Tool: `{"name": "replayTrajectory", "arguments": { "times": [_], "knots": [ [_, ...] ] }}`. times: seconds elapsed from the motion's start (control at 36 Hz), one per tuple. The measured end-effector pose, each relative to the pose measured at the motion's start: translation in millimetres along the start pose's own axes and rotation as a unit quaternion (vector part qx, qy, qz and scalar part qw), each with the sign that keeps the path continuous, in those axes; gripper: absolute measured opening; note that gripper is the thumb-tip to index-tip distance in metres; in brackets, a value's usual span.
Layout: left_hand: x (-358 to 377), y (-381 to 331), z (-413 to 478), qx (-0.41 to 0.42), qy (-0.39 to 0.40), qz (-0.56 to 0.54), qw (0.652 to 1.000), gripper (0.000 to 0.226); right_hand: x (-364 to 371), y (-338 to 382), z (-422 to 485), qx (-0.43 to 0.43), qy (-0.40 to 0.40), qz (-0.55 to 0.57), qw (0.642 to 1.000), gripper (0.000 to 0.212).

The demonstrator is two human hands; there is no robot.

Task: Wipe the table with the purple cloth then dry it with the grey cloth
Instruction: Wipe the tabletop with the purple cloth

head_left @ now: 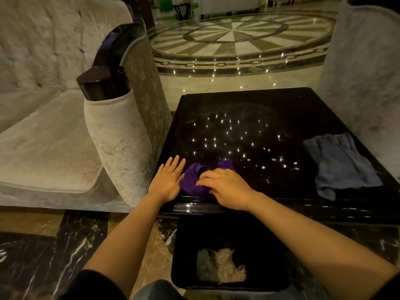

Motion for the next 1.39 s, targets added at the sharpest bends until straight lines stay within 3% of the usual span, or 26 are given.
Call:
{"name": "replayTrajectory", "arguments": {
  "times": [0.19,0.5,0.72,0.86,1.03,1.14,1.39],
  "knots": [
    [-1,-2,2,-0.009,0.004,-0.002,1.000,0.053,7,41,-25,-0.076,0.007,-0.104,0.992,0.048],
    [1,0,3,-0.015,0.001,0.000,1.000,0.053,8,63,-25,-0.016,0.047,-0.162,0.986,0.038],
    [2,0,4,-0.012,-0.002,-0.004,1.000,0.054,4,50,-53,-0.022,0.105,-0.102,0.989,0.040],
    [0,0,3,-0.016,0.003,0.002,1.000,0.054,-17,30,-68,0.012,0.052,-0.029,0.998,0.051],
    [-2,-2,2,-0.021,0.006,-0.005,1.000,0.053,-79,-22,-74,0.112,-0.088,0.046,0.989,0.053],
    [-3,-4,1,-0.027,0.005,-0.024,0.999,0.052,-105,-80,-75,0.207,-0.139,0.056,0.967,0.050],
    [1,-4,0,-0.033,-0.018,-0.026,0.999,0.051,-71,-171,-83,0.435,-0.097,0.015,0.895,0.041]
  ]
}}
Point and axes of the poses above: each hand's wrist, its own z-axis towards the middle knuckle, its own x-axis out of the palm, y = z × x, the point moved 6 cm from there along z, towards the middle knuckle, and after that the axes turned 5 degrees about -z, right-handed, at the moved point
